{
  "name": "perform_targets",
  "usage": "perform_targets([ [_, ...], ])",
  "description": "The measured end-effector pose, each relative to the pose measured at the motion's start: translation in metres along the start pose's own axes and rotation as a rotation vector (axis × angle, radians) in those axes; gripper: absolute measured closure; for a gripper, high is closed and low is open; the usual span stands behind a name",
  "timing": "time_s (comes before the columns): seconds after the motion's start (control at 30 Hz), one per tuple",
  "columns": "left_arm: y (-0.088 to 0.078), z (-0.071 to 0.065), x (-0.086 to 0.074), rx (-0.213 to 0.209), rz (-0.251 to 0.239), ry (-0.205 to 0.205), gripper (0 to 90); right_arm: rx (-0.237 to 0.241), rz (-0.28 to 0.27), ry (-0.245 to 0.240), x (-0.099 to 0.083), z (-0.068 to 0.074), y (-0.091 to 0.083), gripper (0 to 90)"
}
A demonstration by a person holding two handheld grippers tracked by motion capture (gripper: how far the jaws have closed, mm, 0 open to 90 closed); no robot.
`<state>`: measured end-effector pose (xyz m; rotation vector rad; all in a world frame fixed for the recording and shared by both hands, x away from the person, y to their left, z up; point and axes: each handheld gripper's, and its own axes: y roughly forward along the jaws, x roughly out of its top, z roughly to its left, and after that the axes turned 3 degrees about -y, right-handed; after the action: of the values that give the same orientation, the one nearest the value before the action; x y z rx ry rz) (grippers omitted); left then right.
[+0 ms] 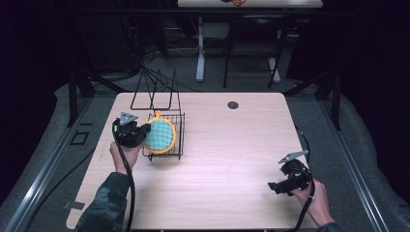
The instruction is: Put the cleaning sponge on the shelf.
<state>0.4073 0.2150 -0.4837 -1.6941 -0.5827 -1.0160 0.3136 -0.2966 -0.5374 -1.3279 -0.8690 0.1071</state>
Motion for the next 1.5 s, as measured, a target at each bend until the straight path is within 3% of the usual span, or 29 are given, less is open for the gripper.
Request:
perform_targets([
  [0.7, 0.023, -0.002, -0.006, 0.004, 0.042, 0.006, 87.7, 0.0, -0.008, 0.001, -0.001, 0.0, 0.0, 10.1],
  [1.5, 0.045, 0.005, -0.011, 0.023, 0.084, -0.022, 87.8, -0.001, 0.006, -0.002, -0.001, -0.001, 0.0, 10.2],
])
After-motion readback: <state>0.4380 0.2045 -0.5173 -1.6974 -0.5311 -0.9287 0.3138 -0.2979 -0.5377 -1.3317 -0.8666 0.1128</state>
